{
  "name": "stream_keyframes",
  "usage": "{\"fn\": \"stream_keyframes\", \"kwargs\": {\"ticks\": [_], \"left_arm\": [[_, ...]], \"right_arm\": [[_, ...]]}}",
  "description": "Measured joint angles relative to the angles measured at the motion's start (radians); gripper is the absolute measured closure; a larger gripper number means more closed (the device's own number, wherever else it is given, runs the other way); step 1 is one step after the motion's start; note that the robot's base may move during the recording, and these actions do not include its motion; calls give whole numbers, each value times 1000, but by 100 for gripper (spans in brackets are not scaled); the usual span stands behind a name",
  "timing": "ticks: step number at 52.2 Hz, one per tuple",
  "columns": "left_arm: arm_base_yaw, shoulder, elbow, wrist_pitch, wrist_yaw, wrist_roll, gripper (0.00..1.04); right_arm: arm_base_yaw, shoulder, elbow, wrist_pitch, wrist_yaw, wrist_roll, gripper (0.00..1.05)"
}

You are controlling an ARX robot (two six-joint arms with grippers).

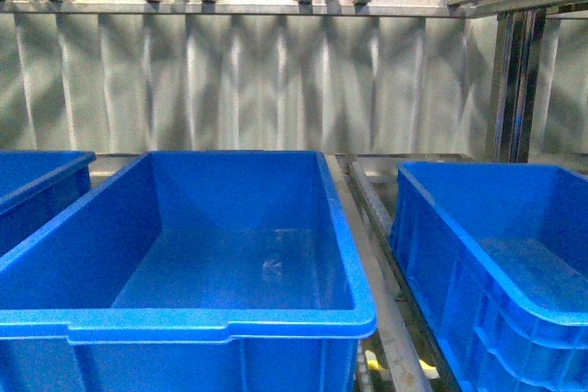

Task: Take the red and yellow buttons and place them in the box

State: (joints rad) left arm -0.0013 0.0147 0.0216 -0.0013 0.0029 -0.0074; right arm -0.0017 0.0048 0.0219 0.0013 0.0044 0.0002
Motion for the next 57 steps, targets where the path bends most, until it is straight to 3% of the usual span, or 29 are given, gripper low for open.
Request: {"fn": "stream_keyframes", "kwargs": {"ticks": [57], "left_arm": [[0,0,0,1,-6,1,8]], "right_arm": [[3,-1,-1,-2,-12,0,7]]}}
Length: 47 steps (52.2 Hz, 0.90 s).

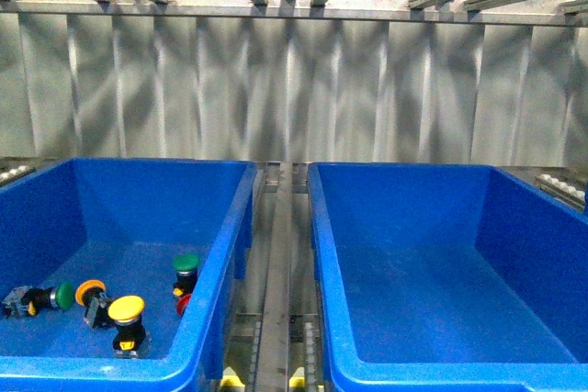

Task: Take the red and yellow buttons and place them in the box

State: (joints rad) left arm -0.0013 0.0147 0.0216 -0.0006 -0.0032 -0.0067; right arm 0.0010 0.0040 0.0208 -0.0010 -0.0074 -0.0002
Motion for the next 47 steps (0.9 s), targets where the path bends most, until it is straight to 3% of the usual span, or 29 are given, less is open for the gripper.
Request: {"fn": "stream_keyframes", "kwargs": {"ticks": [11,13,15,18,20,23,27,28,31,34,39,47], "left_arm": [[0,0,0,0,1,0,8],[-25,26,7,-25,-104,-25,8],[-62,87,38,-66,-283,-76,8],[-33,196,87,-37,-489,-104,8],[19,261,124,2,-509,-103,8],[126,369,203,76,-456,-89,8],[268,520,329,171,-314,-72,8],[311,584,387,192,-242,-72,8],[350,724,504,226,-143,-72,8],[342,862,615,233,-53,-74,8],[256,1155,851,184,85,-74,8],[146,1405,1065,121,161,-68,8]], "right_arm": [[0,0,0,0,8,0,7],[0,0,0,0,8,0,7],[0,0,0,0,8,0,7],[0,0,0,0,8,0,7],[-1,0,0,0,6,0,7],[-1,0,0,0,8,0,7],[-1,0,0,0,8,0,7],[-1,0,0,0,8,0,7],[-1,0,0,0,8,0,7],[-1,0,0,0,8,0,7],[-1,0,0,0,8,0,7],[-1,0,0,0,8,0,7]]}}
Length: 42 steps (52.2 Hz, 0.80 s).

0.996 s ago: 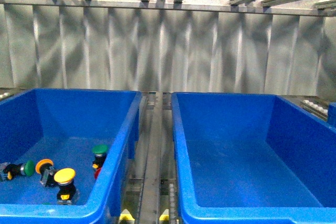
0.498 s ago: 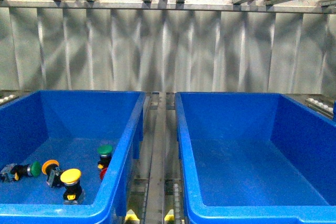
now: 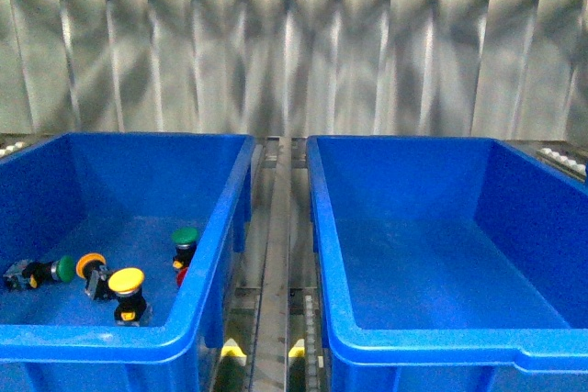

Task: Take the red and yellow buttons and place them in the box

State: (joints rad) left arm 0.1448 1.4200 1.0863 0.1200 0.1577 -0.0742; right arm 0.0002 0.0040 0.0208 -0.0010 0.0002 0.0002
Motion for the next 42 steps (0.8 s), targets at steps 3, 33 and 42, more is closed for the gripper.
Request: {"fn": "stream_keyframes", "kwargs": {"ticks": [3,33,42], "left_arm": [[-47,89,99,-29,19,2,8],[-255,569,486,-294,-37,9,8],[-274,685,616,-425,-135,19,8]], "right_arm": [[0,0,0,0,0,0,7],[0,0,0,0,0,0,7],[0,0,0,0,0,0,7]]}}
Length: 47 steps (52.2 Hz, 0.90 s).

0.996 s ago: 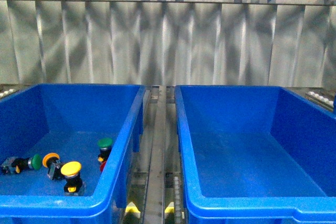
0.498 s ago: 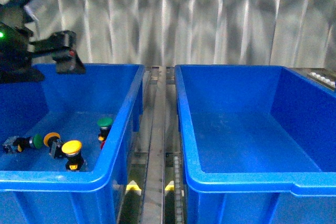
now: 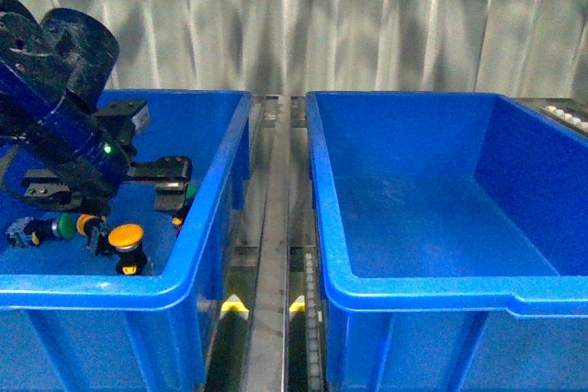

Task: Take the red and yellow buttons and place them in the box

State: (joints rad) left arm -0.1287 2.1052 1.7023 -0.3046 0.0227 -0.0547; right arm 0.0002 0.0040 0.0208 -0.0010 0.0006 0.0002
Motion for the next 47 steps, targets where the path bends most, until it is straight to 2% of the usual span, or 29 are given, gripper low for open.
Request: {"fn": "stream_keyframes", "kwargs": {"ticks": [5,12,19,47], "left_arm": [[-14,29,41,-27,-1,-2,8],[-21,68,115,-116,-73,-7,8],[-24,93,149,-159,-90,-19,8],[-34,36,64,-188,-130,-29,8]], "right_arm": [[0,0,0,0,0,0,7],[0,0,0,0,0,0,7],[0,0,0,0,0,0,7],[0,0,0,0,0,0,7]]}}
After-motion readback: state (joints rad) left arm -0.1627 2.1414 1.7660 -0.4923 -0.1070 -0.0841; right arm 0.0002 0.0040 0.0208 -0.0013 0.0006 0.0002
